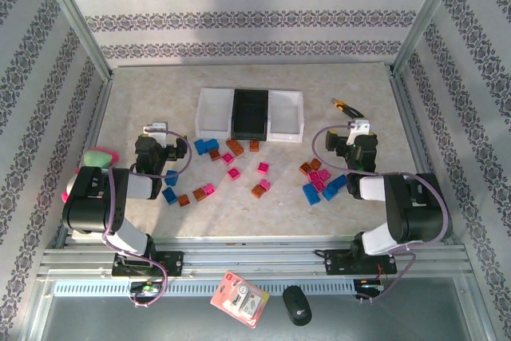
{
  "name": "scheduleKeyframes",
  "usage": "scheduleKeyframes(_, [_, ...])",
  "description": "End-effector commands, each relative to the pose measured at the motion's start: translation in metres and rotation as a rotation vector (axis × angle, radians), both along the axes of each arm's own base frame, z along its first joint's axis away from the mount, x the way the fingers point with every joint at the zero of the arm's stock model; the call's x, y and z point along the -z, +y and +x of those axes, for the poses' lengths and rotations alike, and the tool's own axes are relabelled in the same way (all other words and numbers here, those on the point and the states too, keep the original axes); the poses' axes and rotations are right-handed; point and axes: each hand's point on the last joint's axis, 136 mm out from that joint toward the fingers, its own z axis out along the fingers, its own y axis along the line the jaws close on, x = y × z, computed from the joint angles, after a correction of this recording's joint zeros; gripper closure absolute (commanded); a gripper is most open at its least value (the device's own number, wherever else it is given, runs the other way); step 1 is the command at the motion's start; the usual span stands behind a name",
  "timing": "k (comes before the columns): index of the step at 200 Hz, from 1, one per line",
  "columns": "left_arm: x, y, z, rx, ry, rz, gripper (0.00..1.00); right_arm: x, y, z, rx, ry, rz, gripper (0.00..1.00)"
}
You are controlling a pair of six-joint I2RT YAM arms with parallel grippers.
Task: Sort the legos into containers by color
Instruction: Pick up the lego from the center of the table.
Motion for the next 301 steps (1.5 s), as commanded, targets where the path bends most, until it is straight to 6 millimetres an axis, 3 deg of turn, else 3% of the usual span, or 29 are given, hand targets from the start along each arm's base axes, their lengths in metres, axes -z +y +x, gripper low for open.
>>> scheduleKeyframes(1, [-0.024,-0.004,-0.003,0.027,-0.034,0.004,0.01,-0.026,0.001,0.003,0.003,-0.038,-0.006,0.02])
scheduleKeyframes(49, [-0.067,-0.029,-0.012,0.129,-0.075,0.004,0.01,-0.047,0.008,-0.013,0.004,0.006,0.018,0.02])
scheduleKeyframes(66, [-0.084,-0.05,-0.015,0.2,-0.092,0.007,0.01,-0.061,0.016,-0.022,-0.006,0.044,0.049,0.02])
scheduleKeyframes(119, [-0.116,-0.135,-0.04,0.486,-0.089,-0.007,0.01,-0.062,0.067,-0.069,-0.177,0.327,0.102,0.02])
scheduleKeyframes(153, [-0.108,-0.185,-0.068,0.749,-0.051,0.041,0.01,-0.053,0.095,-0.087,-0.25,0.436,-0.015,0.02])
scheduleKeyframes(203, [-0.103,-0.236,-0.106,0.994,-0.047,0.037,0.01,-0.014,0.124,-0.097,-0.301,0.709,-0.08,0.03])
scheduleKeyframes(245, [-0.093,-0.249,-0.115,1.036,-0.032,0.033,0.01,0.012,0.148,-0.094,-0.379,0.854,-0.097,0.09])
scheduleKeyframes(301, [-0.074,-0.244,-0.118,1.03,-0.012,0.092,0.01,0.042,0.165,-0.076,-0.411,0.967,-0.135,0.16])
